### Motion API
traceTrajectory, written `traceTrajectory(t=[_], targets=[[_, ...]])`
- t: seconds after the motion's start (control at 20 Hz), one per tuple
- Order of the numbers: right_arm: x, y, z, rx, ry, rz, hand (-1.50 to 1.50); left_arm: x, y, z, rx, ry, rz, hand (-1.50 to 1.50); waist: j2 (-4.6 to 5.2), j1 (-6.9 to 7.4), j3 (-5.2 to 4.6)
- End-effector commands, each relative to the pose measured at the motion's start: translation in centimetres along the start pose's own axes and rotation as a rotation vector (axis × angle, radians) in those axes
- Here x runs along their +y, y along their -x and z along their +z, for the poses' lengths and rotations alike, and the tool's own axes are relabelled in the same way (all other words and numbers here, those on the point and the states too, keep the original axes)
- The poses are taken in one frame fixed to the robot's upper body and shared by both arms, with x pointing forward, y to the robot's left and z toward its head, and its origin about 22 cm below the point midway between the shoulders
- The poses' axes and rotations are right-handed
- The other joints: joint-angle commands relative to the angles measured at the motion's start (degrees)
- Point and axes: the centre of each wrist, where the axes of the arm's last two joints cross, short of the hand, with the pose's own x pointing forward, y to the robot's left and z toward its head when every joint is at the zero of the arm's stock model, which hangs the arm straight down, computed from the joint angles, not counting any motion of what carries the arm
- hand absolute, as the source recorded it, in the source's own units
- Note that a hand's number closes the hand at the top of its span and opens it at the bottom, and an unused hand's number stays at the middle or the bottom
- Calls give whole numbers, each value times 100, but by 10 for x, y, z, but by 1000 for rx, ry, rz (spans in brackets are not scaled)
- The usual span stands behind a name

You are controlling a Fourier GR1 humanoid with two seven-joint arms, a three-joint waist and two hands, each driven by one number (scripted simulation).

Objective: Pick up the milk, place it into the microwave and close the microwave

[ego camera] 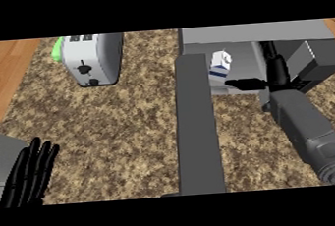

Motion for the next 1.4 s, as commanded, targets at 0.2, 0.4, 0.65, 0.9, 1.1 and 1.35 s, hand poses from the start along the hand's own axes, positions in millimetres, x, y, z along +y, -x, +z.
traceTrajectory(t=[0.2,0.4,0.65,0.9,1.1,1.35], targets=[[4,39,60,161,-32,-47,-150,-9,-6,7,-3,-7,16,-150,9,-154,64],[6,56,95,189,-60,-116,-150,8,-5,7,25,-21,-4,-150,0,-207,61],[23,68,138,186,-45,-211,-150,-3,14,-6,23,30,12,-150,18,-210,63],[4,81,176,200,-17,-251,-150,-4,10,8,46,165,67,-150,-4,-233,60],[15,83,201,206,-61,-365,-150,-13,12,3,80,299,102,-150,-2,-246,60],[-6,83,236,155,-80,-401,-150,-32,27,-12,48,323,11,150,-9,-262,56]])
